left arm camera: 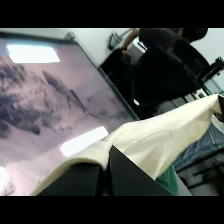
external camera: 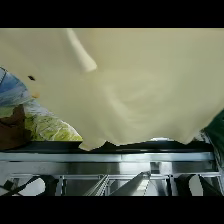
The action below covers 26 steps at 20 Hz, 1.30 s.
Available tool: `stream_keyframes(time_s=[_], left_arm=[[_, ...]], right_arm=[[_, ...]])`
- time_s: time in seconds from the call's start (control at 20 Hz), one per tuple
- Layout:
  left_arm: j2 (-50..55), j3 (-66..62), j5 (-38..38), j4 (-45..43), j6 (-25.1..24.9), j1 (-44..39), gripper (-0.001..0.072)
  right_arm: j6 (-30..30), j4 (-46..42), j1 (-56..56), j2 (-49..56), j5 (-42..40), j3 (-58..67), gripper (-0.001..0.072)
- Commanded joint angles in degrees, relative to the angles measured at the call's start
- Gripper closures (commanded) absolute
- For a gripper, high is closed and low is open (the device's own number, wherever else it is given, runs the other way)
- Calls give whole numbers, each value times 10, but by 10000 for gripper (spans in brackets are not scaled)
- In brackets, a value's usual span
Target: Fold the shirts.
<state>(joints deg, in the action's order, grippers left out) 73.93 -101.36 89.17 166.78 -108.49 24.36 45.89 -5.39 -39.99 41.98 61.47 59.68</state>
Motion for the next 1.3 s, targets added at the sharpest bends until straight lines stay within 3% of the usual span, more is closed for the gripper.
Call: stream_keyframes(time_s=[0.0, 0.15, 0.35, 0.55, 0.7, 0.9, 1.1, 1.25], left_arm=[[137, 5, -4, -112, -10, -116, 684], [313, -83, -16, -156, -9, -165, 684], [527, -219, -49, -154, 42, -181, 686], [542, -159, -176, -135, 8, -165, 685], [541, -183, -200, -75, -24, -151, 685], [532, -193, -126, -76, -31, -147, 685], [490, -118, -5, -78, -36, -114, 685], [484, -90, 32, -97, -3, -90, 686]], right_arm=[[-28, -95, 113, 139, -53, -25, 687], [-89, -76, 181, 302, -148, -22, 687], [-188, 61, 198, 518, -149, 26, 688], [-190, 113, 197, 636, -103, 111, 688], [-158, 112, 197, 669, -73, 161, 688], [-152, 98, 187, 668, 16, 167, 688], [-88, 15, 130, 667, 172, 166, 688], [-56, -66, 103, 668, 213, 163, 688]])
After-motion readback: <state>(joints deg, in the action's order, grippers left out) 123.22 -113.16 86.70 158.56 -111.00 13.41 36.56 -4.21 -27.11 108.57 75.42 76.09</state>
